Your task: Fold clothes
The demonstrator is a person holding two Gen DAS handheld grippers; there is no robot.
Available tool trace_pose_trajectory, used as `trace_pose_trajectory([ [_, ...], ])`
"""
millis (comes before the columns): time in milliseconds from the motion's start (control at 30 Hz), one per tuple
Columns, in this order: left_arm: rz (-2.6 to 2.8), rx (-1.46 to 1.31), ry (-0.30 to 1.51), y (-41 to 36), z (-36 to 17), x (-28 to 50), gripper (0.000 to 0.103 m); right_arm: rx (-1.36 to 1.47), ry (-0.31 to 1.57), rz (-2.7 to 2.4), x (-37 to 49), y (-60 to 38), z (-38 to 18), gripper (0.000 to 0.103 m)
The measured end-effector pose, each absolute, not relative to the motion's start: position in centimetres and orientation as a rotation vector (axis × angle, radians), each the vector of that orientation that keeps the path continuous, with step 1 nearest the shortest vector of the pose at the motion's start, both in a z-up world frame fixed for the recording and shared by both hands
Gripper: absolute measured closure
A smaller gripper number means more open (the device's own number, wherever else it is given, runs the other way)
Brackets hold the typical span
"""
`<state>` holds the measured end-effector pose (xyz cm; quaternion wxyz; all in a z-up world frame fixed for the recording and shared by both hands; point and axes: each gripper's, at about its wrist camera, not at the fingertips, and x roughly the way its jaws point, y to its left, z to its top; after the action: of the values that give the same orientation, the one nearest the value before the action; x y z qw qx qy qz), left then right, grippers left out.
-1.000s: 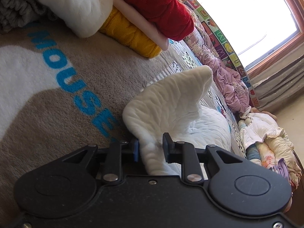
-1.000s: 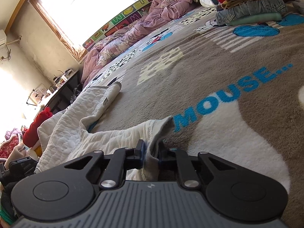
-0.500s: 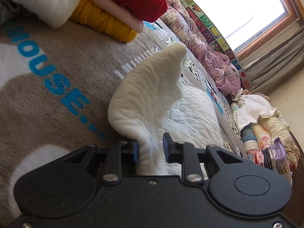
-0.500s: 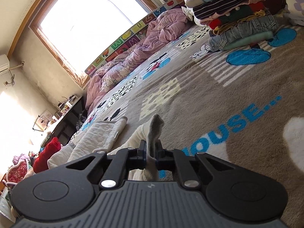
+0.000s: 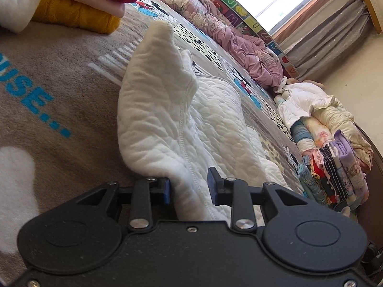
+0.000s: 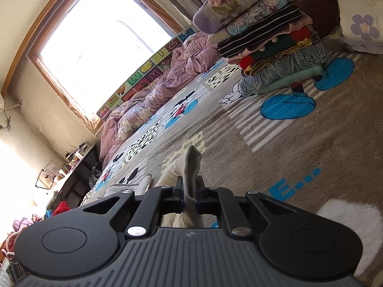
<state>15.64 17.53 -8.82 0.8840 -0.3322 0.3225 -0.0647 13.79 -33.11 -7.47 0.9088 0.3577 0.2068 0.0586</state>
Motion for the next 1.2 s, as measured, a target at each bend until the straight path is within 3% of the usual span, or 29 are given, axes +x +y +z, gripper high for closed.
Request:
trace_pose_trajectory([
  [433,-0.209,-0.618,0.745,12.7,-9.4,15.3,0.092,0.792,0.419,0.020,13.4,-37.8,-8.3,0.093],
  [1200,-0.151,-0.706,0.737,14.2,-9.6,11.5,0.098,0.758,0.541,0.013,13.1,-37.1,-11.0,0.093],
])
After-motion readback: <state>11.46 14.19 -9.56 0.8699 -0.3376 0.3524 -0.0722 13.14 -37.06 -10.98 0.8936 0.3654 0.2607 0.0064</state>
